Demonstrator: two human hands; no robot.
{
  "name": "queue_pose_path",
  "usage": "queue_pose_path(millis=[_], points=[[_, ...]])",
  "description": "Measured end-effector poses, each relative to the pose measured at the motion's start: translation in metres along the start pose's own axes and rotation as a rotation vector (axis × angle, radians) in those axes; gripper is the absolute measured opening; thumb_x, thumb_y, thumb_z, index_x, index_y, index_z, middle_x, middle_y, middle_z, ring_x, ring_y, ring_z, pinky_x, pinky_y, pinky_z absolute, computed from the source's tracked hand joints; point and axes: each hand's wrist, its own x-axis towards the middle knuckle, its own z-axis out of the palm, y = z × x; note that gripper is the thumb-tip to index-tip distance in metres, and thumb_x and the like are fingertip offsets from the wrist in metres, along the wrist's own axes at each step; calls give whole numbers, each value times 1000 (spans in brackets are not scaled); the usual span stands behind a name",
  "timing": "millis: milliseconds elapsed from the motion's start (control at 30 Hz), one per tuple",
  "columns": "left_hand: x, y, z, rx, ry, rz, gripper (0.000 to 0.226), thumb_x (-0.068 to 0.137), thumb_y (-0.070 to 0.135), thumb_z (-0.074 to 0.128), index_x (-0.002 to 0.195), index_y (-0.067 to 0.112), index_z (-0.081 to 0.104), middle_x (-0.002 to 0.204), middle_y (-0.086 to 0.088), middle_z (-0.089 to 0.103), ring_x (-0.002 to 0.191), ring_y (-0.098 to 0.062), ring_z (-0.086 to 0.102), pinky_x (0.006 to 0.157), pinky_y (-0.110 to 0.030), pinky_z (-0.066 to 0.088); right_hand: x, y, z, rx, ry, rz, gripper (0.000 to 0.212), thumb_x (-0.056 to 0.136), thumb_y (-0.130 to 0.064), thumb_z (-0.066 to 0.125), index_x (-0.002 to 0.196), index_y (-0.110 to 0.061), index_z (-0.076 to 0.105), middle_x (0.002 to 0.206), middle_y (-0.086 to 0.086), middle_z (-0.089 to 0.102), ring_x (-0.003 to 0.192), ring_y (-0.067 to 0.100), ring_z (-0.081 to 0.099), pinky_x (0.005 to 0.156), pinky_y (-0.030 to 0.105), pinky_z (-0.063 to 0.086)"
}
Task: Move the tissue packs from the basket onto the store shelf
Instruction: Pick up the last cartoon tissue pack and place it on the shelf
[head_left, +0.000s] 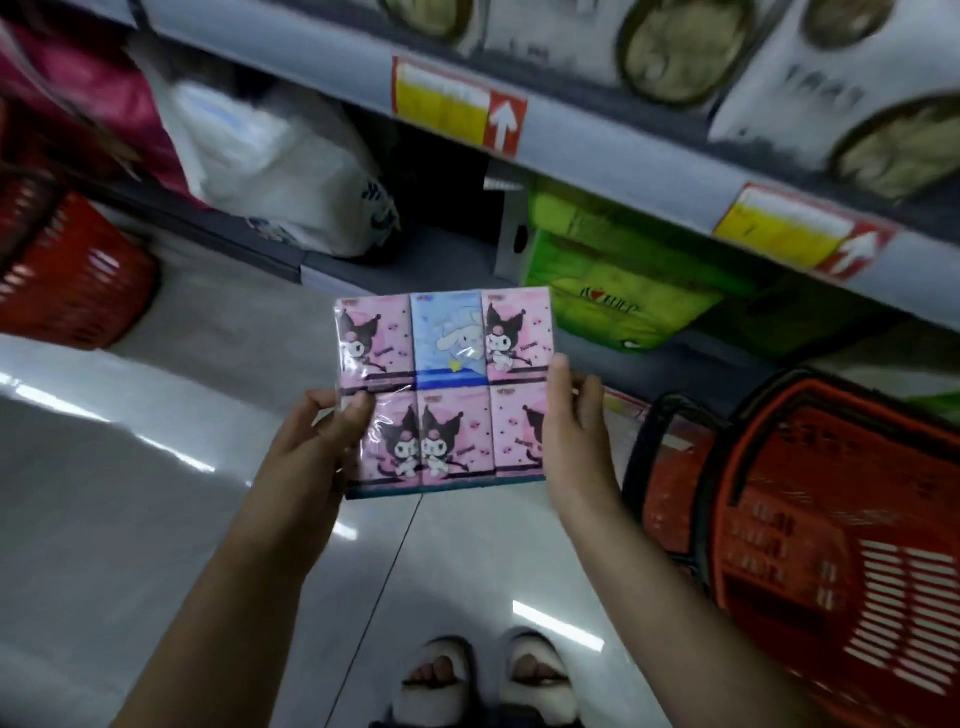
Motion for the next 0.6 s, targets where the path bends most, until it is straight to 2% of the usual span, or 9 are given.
queue_pose_path(millis=[67, 167, 233, 333, 367, 433, 500, 600], points=[[-24, 44, 5, 15, -58, 54, 27, 76, 32, 64, 95, 14, 57, 85, -12, 74, 78, -29, 70, 76, -48, 54, -23, -45, -22, 25, -117, -23, 21, 94, -47, 40, 93, -28, 49, 81, -22, 56, 72, -18, 54, 51, -2, 36], [-68, 113, 22, 52, -132, 157, 49, 61, 45, 76, 96, 15, 61, 90, -14, 73, 78, -29, 71, 65, -40, 59, -61, -107, -53, 54, -115, -101, 15, 90, -49, 46, 85, -39, 56, 73, -34, 58, 68, -28, 51, 60, -3, 38], [-95, 154, 33, 75, -140, 222, 45, 61, 41, 75, 94, 14, 61, 84, -10, 73, 72, -23, 70, 59, -32, 58, -84, -151, -71, 88, -68, -159, 14, 89, -49, 49, 84, -38, 57, 75, -31, 61, 71, -22, 55, 67, 4, 42], [-138, 208, 48, 70, -184, 299, 34, 76, 28, 64, 103, 8, 58, 82, -4, 74, 71, -17, 70, 61, -29, 58, -121, -208, -99, 94, -47, -196, 23, 89, -51, 49, 91, -31, 60, 85, -19, 65, 81, -4, 62, 73, 20, 51], [-153, 229, 54, 73, -191, 323, 31, 78, 25, 62, 103, 7, 57, 79, -2, 73, 68, -15, 70, 58, -26, 57, -133, -229, -111, 104, -39, -218, 26, 89, -52, 49, 93, -30, 61, 87, -17, 67, 84, -1, 64, 72, 18, 51], [-178, 253, 63, 64, -203, 328, 24, 80, 21, 60, 100, 8, 57, 71, 1, 72, 60, -10, 67, 50, -19, 51, -154, -255, -127, 137, -25, -257, 25, 88, -52, 49, 95, -31, 63, 89, -18, 69, 84, -6, 64, 69, 10, 49], [-204, 286, 72, 70, -228, 332, 31, 80, 21, 65, 107, 6, 59, 81, -6, 74, 69, -17, 71, 55, -24, 55, -180, -286, -147, 143, 6, -280, 30, 87, -53, 49, 102, -32, 63, 96, -17, 69, 91, -6, 63, 74, 11, 48], [-243, 336, 87, 102, -318, 349, 44, 80, 24, 70, 120, 9, 62, 107, -24, 70, 98, -38, 68, 80, -47, 58, -220, -331, -176, 182, 38, -302, 34, 84, -56, 46, 104, -34, 63, 95, -18, 70, 91, -5, 63, 71, 8, 47]])
